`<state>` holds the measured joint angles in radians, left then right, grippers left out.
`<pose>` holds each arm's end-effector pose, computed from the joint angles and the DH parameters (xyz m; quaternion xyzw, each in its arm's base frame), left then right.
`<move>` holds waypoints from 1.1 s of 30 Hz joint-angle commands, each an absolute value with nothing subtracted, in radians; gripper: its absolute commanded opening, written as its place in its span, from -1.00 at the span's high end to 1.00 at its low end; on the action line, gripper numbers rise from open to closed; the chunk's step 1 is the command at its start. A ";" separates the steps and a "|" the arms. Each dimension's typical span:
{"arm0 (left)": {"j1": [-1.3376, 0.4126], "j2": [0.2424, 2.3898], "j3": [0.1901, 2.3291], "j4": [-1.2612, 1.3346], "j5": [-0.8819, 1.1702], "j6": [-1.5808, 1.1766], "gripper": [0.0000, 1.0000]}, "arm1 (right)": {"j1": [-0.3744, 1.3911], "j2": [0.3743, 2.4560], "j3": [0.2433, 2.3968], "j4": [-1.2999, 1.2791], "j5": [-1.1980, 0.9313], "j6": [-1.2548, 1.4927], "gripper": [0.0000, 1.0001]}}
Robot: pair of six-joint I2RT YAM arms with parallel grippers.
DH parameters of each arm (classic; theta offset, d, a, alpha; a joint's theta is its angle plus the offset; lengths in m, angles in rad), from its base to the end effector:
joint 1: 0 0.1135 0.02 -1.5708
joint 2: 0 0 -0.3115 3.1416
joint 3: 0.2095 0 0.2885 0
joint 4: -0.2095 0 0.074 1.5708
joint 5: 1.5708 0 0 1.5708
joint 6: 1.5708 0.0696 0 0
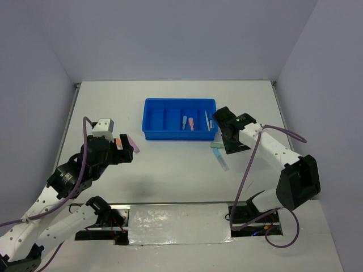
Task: Sort the stationery into containers
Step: Move the storage box to the center of the board.
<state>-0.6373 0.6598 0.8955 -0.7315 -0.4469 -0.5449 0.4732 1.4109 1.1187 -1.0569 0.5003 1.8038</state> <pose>0.1421 -0.0678 0.3636 -0.0746 0.8420 -0.1202 0.5206 0.2712 0.1014 0.2654 0.6160 0.7407 -0.0058 0.2683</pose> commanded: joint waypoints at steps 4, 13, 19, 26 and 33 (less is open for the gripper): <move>-0.649 0.643 0.893 -0.695 -0.446 -0.525 -0.99 | 0.450 1.504 1.172 -1.103 0.545 1.957 -0.47; -0.657 0.630 0.890 -0.692 -0.448 -0.525 -0.99 | 0.405 1.710 1.275 -1.132 0.502 1.954 -0.24; -0.661 0.627 0.890 -0.690 -0.443 -0.522 -0.99 | 0.400 1.764 1.279 -1.054 0.523 1.918 -0.20; -0.663 0.620 0.890 -0.686 -0.437 -0.518 -0.99 | 0.396 1.799 1.253 -0.968 0.548 1.868 -0.17; -0.664 0.620 0.888 -0.686 -0.434 -0.515 -0.99 | 0.393 1.838 1.239 -0.923 0.537 1.848 -0.13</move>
